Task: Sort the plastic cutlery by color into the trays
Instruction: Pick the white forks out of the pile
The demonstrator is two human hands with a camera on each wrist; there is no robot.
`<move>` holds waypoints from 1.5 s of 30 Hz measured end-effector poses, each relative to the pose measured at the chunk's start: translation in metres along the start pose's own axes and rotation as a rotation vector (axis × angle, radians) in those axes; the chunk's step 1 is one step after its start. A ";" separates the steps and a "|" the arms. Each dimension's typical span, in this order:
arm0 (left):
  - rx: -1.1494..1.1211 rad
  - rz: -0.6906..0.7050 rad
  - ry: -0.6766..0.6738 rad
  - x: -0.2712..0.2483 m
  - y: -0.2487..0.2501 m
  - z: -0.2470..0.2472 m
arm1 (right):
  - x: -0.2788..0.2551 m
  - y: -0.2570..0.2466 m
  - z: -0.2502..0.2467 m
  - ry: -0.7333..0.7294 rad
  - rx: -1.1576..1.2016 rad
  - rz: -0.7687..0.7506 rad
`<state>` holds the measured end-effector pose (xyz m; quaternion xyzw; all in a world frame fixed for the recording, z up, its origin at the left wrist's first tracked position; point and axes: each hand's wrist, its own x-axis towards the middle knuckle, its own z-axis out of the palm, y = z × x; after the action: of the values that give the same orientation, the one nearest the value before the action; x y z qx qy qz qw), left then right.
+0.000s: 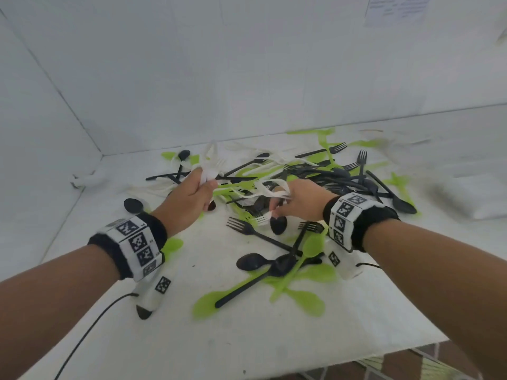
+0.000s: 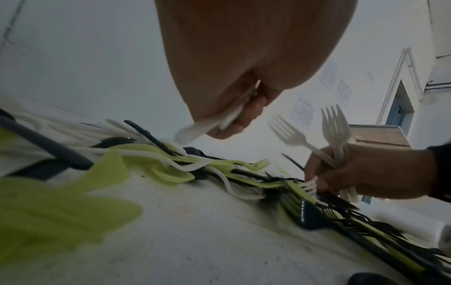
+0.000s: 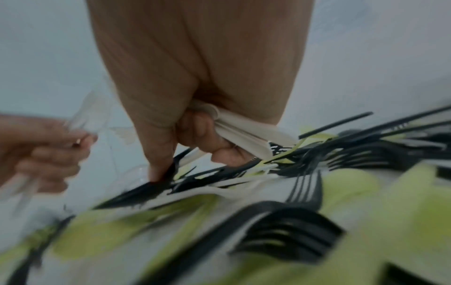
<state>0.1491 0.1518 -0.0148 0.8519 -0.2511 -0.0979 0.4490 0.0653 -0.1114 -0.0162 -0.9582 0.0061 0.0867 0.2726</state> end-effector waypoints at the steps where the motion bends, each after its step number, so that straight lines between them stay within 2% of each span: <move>1: -0.016 -0.019 0.016 0.000 -0.002 0.000 | 0.003 -0.001 -0.002 0.041 0.058 0.008; 4: -0.147 -0.110 0.078 0.003 -0.002 0.006 | 0.010 -0.005 -0.005 0.131 0.129 0.048; 7: -0.248 -0.192 0.063 0.005 0.000 0.012 | 0.013 -0.006 -0.006 0.157 0.164 0.088; 11: -0.018 -0.116 0.006 0.006 0.002 0.020 | 0.010 -0.001 -0.009 0.283 0.345 0.153; 14: 0.065 -0.037 0.003 0.008 0.006 0.027 | 0.009 0.004 -0.012 0.374 0.515 0.215; 18: 0.238 0.039 -0.050 0.014 0.019 0.040 | 0.008 0.005 -0.020 0.489 0.828 0.297; 21: 0.403 0.144 -0.152 0.018 0.029 0.057 | 0.001 0.007 -0.027 0.577 1.090 0.350; 25: 0.607 0.277 -0.260 0.025 0.034 0.083 | -0.002 0.018 -0.028 0.553 1.195 0.412; 29: 0.772 0.255 -0.300 0.032 0.036 0.103 | -0.003 0.031 -0.028 0.520 1.279 0.482; 31: 0.801 0.222 -0.335 0.034 0.039 0.105 | -0.003 0.036 -0.028 0.496 1.256 0.517; 36: 0.724 0.138 -0.341 0.035 0.050 0.099 | 0.002 0.043 -0.027 0.461 0.851 0.505; 40: 0.589 0.014 -0.486 0.038 0.061 0.078 | 0.004 0.046 -0.027 0.404 0.834 0.468; 42: 0.476 -0.040 -0.557 0.036 0.064 0.066 | 0.001 0.047 -0.026 0.387 0.754 0.433; 45: 0.329 -0.160 -0.568 0.029 0.064 0.048 | 0.002 0.049 -0.022 0.378 0.666 0.432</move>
<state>0.1334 0.0724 0.0109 0.8687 -0.3109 -0.3243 0.2085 0.0677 -0.1647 -0.0241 -0.7937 0.2837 -0.0421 0.5364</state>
